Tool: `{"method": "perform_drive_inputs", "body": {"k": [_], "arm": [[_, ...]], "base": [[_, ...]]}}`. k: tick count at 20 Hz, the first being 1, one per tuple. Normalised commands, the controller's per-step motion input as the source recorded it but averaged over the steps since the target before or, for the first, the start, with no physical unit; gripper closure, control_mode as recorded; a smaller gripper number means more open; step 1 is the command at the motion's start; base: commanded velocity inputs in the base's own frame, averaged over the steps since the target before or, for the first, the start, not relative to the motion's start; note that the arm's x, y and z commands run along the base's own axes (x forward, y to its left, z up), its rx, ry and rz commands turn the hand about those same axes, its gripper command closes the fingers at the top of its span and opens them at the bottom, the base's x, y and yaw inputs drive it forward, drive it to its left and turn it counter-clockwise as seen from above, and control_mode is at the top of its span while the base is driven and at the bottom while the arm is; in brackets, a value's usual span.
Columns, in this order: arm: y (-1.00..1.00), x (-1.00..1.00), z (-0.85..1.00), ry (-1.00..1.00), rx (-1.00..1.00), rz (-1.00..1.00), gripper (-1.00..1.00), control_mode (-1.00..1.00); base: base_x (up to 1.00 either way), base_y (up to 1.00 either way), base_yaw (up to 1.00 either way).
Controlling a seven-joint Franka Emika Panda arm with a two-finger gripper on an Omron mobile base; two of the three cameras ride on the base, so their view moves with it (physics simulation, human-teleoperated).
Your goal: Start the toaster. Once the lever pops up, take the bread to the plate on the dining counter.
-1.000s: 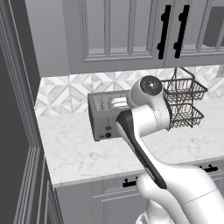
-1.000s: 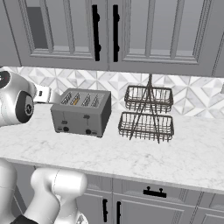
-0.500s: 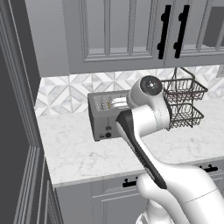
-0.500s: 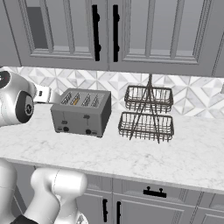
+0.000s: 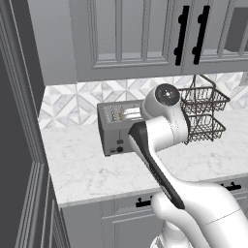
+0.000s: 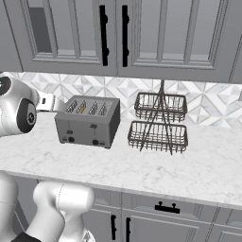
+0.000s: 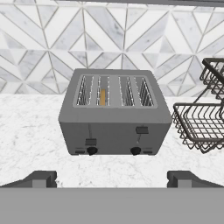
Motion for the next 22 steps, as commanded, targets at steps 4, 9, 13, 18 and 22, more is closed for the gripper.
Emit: {"method": "perform_drive_inputs", "body": {"k": [4, 9, 13, 18, 22], "arm": [[0.00, 0.00, 0.00, 0.00, 0.00, 0.00, -1.00, -1.00], [0.00, 0.00, 0.00, 0.00, 0.00, 0.00, -1.00, -1.00], [0.00, 0.00, 0.00, 0.00, 0.00, 0.00, -1.00, -1.00], [0.00, 0.00, 0.00, 0.00, 0.00, 0.00, -1.00, -1.00], [0.00, 0.00, 0.00, 0.00, 0.00, 0.00, -1.00, -1.00]], "base": [[0.00, 0.00, 0.00], [0.00, 0.00, 0.00], [0.00, 0.00, 0.00], [0.00, 0.00, 0.00], [0.00, 0.00, 0.00]]}}
